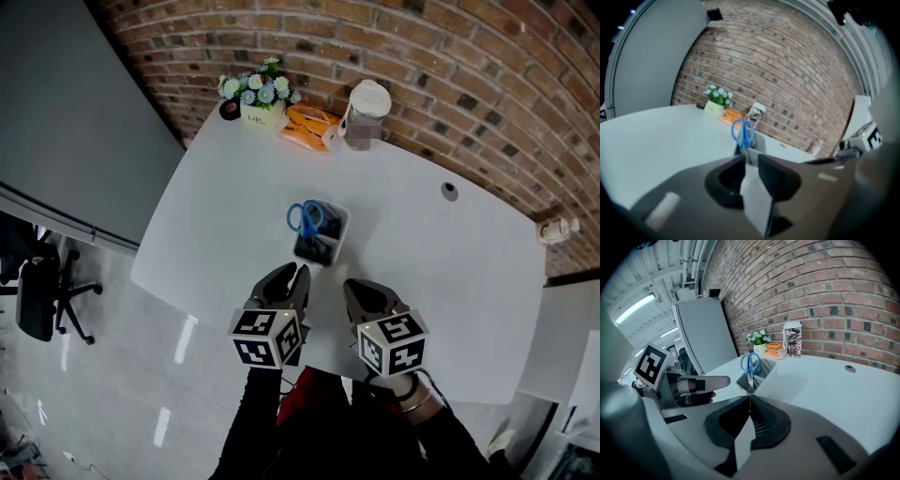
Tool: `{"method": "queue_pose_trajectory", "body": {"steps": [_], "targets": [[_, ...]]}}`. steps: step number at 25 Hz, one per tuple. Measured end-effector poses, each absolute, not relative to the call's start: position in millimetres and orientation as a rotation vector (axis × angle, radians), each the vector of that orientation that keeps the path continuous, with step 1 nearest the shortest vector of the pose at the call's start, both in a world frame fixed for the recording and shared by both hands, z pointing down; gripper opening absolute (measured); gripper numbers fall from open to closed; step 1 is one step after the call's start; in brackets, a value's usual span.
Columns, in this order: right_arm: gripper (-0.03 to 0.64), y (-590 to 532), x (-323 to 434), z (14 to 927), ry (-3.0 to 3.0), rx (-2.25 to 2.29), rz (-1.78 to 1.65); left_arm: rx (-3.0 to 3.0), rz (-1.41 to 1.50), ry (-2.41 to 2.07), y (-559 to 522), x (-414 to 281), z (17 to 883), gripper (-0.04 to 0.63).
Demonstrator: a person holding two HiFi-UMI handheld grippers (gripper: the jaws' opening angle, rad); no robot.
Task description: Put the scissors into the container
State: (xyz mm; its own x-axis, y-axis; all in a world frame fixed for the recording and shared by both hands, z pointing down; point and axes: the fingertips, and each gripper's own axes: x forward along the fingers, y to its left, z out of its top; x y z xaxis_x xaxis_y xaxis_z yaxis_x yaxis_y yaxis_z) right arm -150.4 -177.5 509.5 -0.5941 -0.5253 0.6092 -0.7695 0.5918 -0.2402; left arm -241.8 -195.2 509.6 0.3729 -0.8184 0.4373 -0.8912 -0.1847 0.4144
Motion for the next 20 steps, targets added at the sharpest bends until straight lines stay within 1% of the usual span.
{"method": "queue_pose_trajectory", "body": {"steps": [10,20], "targets": [[0.009,-160,-140,503,-2.372,1.015,0.663,1.996,0.165,-1.536,-165,-240,505,0.008],[0.008,-146,-130,490,-2.45,0.954,0.647,1.991,0.206,-1.606,-133,-227,495,0.003]]}}
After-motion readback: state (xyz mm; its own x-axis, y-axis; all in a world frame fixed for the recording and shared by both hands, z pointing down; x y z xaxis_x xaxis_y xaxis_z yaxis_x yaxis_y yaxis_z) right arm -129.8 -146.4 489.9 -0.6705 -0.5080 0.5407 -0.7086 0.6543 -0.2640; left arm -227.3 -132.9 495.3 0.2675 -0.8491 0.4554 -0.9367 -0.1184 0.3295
